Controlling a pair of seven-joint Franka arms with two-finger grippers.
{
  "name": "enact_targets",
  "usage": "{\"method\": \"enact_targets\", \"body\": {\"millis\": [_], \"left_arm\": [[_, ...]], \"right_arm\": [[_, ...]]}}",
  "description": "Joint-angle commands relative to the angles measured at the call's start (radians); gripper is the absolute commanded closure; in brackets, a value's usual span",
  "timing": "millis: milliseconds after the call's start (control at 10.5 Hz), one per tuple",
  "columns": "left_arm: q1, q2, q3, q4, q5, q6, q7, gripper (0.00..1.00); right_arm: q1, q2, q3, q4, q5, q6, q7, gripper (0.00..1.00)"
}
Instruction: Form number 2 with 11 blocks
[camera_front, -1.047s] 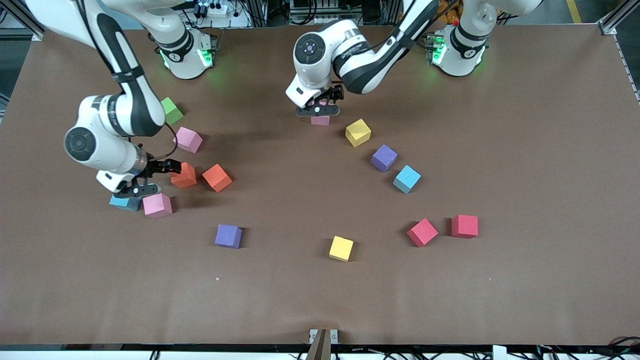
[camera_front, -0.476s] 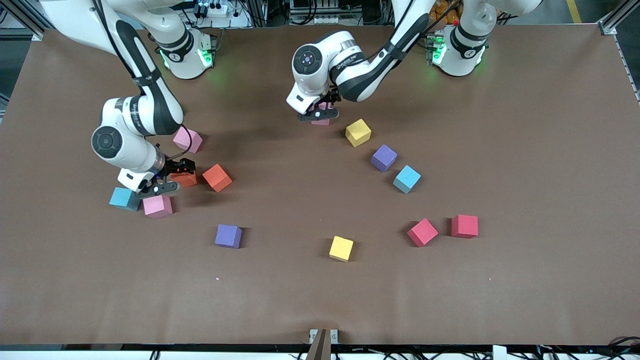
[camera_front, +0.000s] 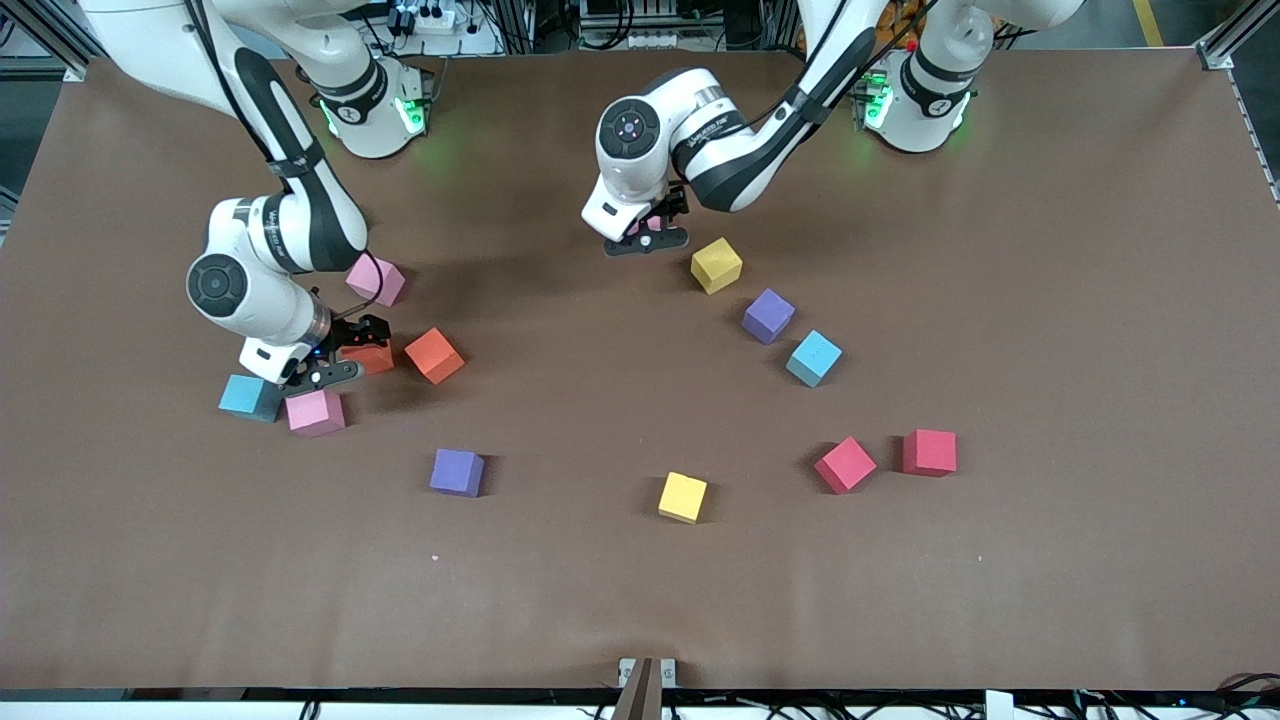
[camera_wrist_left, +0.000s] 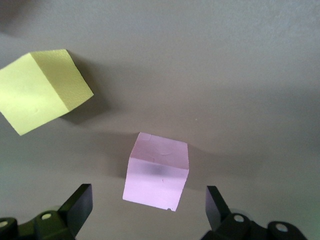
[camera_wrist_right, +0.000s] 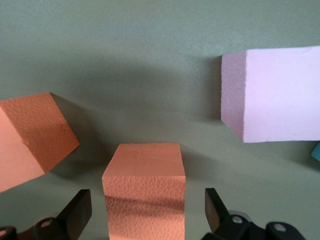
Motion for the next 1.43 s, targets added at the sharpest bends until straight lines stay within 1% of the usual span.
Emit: {"method": "enact_targets", "body": {"millis": [0, 190, 286, 381, 476, 571, 666, 761, 857, 1047, 1332], "left_arm": [[0.013, -0.024, 0.000, -0.023, 0.022, 0.014, -0.029, 0.00], [0.097, -0.072, 0.001, -0.038, 0.013, -0.031, -0.047, 0.00], [0.110, -0.066, 0.027, -0.035, 0.014, -0.029, -0.196, 0.00], [0.112, -0.042, 0.036, -0.031, 0.017, -0.022, -0.329, 0.00], [0.121, -0.035, 0.058, -0.034, 0.019, -0.015, -0.381, 0.00], [0.131, -0.032, 0.065, -0.044, 0.019, -0.012, -0.387, 0.00], [0.142, -0.025, 0.067, -0.055, 0.019, -0.003, -0.387, 0.00], [0.154, -0.023, 0.069, -0.069, 0.019, -0.002, -0.393, 0.00], [0.156, -0.023, 0.069, -0.092, 0.019, 0.015, -0.399, 0.00], [0.156, -0.032, 0.069, -0.171, 0.022, 0.084, -0.402, 0.00], [0.156, -0.057, 0.069, -0.199, 0.024, 0.090, -0.402, 0.00]], "right_arm": [[-0.008, 0.026, 0.002, -0.005, 0.010, 0.024, -0.023, 0.00], [-0.008, 0.038, 0.002, -0.005, 0.010, 0.030, -0.023, 0.00], [-0.016, 0.052, 0.003, -0.005, 0.010, 0.024, -0.023, 0.00], [-0.017, 0.061, 0.003, -0.005, 0.011, 0.024, -0.023, 0.00], [-0.017, 0.063, 0.003, -0.007, 0.010, 0.024, -0.023, 0.00], [-0.022, 0.063, 0.003, -0.005, 0.011, 0.024, -0.023, 0.00], [-0.026, 0.063, 0.003, -0.005, 0.011, 0.024, -0.023, 0.38], [-0.026, 0.063, 0.003, -0.005, 0.011, 0.024, -0.023, 0.66], [-0.026, 0.063, 0.003, -0.005, 0.011, 0.024, -0.021, 0.71], [-0.026, 0.063, 0.003, -0.004, 0.011, 0.020, -0.021, 0.71], [-0.026, 0.057, 0.003, 0.001, 0.011, 0.015, -0.023, 0.70]]}}
